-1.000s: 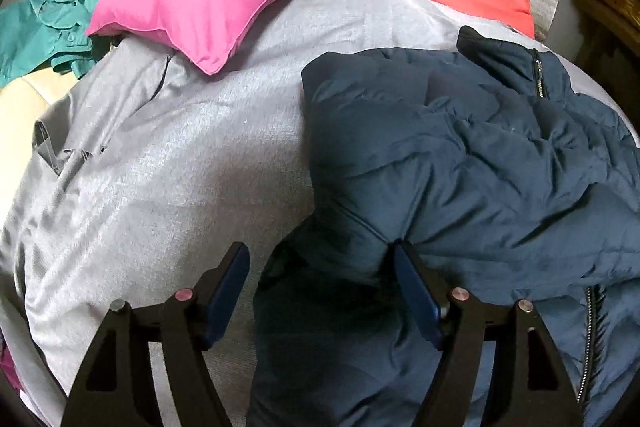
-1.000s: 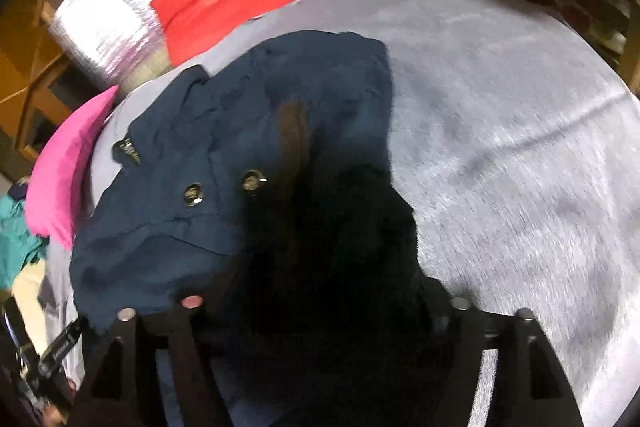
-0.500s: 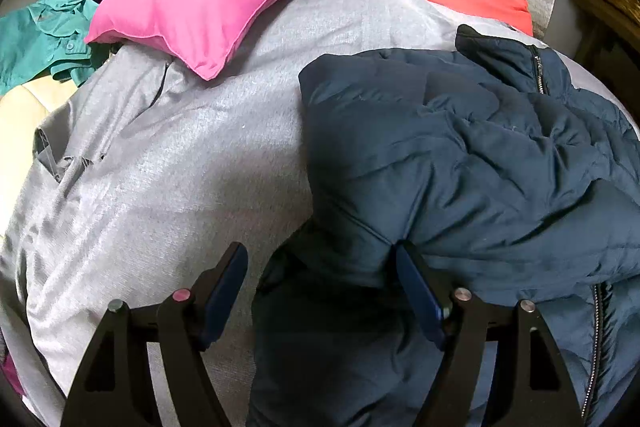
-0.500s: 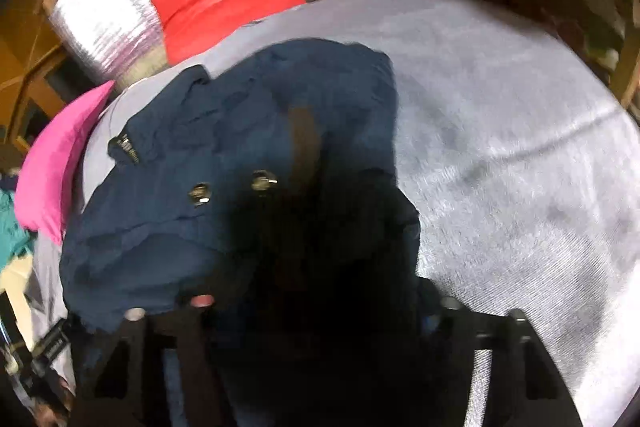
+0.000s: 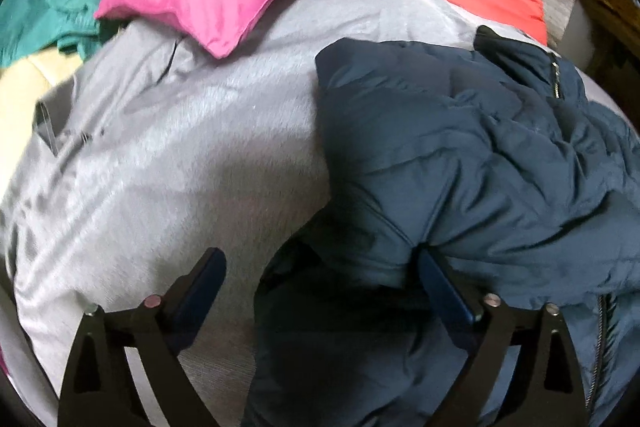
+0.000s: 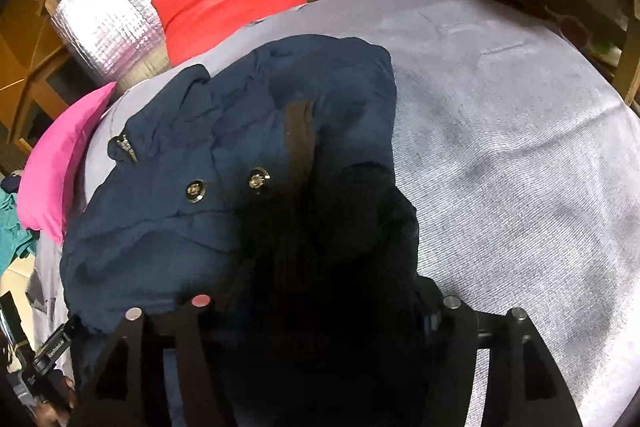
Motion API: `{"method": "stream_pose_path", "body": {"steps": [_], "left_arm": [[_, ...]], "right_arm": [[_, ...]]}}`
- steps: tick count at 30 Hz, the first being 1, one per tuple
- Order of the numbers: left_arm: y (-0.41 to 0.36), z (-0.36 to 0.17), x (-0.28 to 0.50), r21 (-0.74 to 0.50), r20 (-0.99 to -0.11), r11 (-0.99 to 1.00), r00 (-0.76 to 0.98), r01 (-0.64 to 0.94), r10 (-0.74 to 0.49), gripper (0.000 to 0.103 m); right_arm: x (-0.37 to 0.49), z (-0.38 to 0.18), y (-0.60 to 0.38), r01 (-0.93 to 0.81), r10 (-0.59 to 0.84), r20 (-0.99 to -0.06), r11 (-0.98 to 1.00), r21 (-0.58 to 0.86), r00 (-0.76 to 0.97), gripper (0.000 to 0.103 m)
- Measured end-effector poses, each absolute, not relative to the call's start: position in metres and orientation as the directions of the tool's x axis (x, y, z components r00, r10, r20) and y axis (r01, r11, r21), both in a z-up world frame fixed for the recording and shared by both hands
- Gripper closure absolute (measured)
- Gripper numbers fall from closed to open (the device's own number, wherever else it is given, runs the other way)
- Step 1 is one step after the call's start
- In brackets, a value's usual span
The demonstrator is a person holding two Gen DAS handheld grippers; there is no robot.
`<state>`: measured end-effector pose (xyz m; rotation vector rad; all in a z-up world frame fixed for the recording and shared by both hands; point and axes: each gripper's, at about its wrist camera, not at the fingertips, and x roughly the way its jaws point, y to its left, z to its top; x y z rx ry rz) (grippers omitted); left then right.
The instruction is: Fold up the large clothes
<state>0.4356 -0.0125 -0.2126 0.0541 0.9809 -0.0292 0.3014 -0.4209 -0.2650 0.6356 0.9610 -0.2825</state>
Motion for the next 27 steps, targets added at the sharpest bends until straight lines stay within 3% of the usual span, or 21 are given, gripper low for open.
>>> {"method": "stream_pose_path", "body": {"steps": [6,11,15,17,23,27], "left_arm": [[-0.022,-0.194,0.434,0.063,-0.841,0.995,0.541,0.083,0.009,0.006],[-0.027,-0.167,0.423,-0.039,-0.782,0.994,0.617,0.098,-0.091,0.006],[-0.049,-0.193,0.428,0.045,-0.828,0.99,0.56,0.137,-0.04,0.006],[-0.055,-0.208,0.431,0.059,-0.843,0.988,0.537,0.14,-0.025,0.006],[-0.059,-0.186,0.42,0.053,-0.818,0.993,0.575,0.106,-0.018,0.006],[-0.076,-0.175,0.409,0.041,-0.798,0.985,0.599,0.169,-0.07,0.006]], "right_arm": [[0.308,-0.264,-0.417,0.502,0.036,-0.842,0.789,0.355,0.539,0.035],[0.31,-0.264,-0.421,0.511,0.058,-0.843,0.773,0.377,0.534,0.035],[0.312,-0.261,-0.417,0.513,0.039,-0.849,0.782,0.355,0.527,0.035],[0.311,-0.257,-0.413,0.499,0.031,-0.847,0.796,0.342,0.531,0.04],[0.301,-0.246,-0.414,0.473,0.029,-0.839,0.814,0.336,0.544,0.045],[0.295,-0.248,-0.419,0.472,0.052,-0.834,0.804,0.361,0.549,0.044]]}}
